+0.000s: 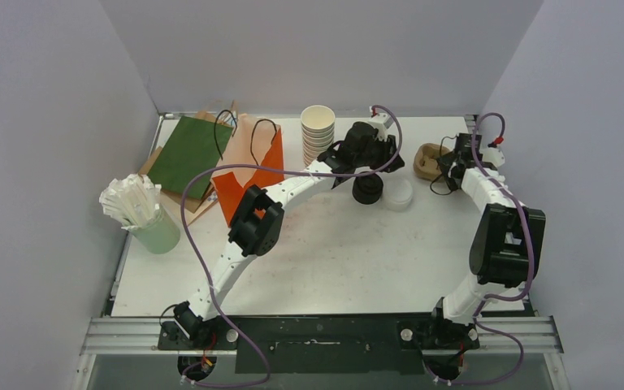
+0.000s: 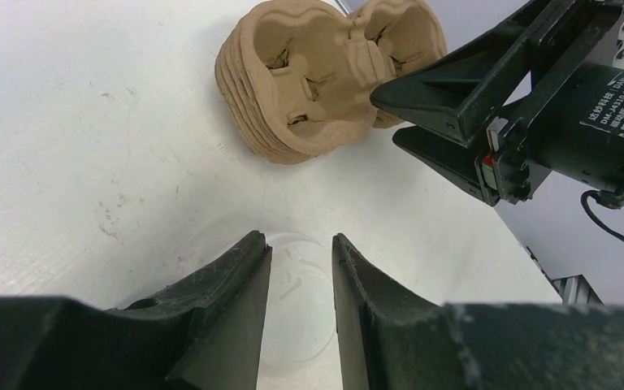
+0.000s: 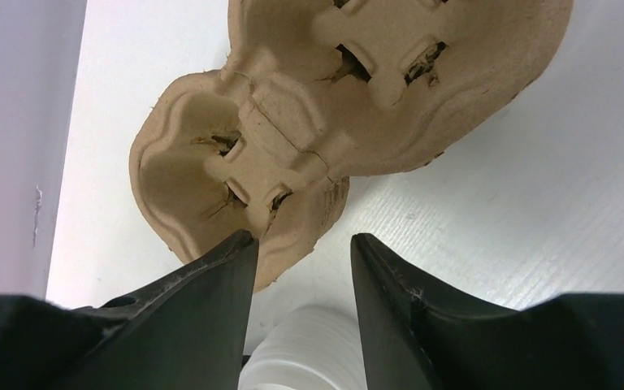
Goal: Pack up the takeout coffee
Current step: Pick up the cup tray from the cup tray.
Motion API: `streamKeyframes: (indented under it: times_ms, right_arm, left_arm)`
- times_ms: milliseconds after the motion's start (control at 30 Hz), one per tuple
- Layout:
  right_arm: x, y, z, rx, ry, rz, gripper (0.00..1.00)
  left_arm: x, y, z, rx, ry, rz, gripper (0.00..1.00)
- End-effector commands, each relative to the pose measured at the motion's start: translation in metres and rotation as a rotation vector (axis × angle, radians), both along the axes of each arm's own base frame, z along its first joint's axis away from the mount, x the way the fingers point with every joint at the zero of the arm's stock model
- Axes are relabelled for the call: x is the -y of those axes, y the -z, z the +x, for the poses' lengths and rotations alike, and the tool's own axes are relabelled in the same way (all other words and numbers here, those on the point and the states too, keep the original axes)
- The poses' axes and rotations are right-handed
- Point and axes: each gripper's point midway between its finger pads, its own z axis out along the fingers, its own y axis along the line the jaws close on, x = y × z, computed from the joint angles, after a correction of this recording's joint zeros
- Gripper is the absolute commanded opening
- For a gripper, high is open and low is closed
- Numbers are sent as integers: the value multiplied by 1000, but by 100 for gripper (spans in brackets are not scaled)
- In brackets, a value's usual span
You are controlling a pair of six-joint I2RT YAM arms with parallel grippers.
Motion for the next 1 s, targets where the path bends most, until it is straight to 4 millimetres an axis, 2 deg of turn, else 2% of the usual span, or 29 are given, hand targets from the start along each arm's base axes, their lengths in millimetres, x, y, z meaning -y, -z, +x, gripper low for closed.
streamKeyframes:
  times_ms: [0,267,567,767,967]
  right_arm:
    - [5,-11,15,38,1,-4,47]
    - [6,0,24,26,3,4,42]
    - [2,-6,22,36,-5,21,18]
    - [-2,-19,11,50,-17,24,17]
    - [-9,-21,-9,42,-42,32,18]
  left_arm:
    - [3,-25,6,52,12,-37,33]
    - [1,-22,7,52,11,-28,33]
    - [-2,-21,10,52,6,-21,34]
    - [-2,-20,10,49,6,-23,34]
    - [0,-19,4,32,23,-37,34]
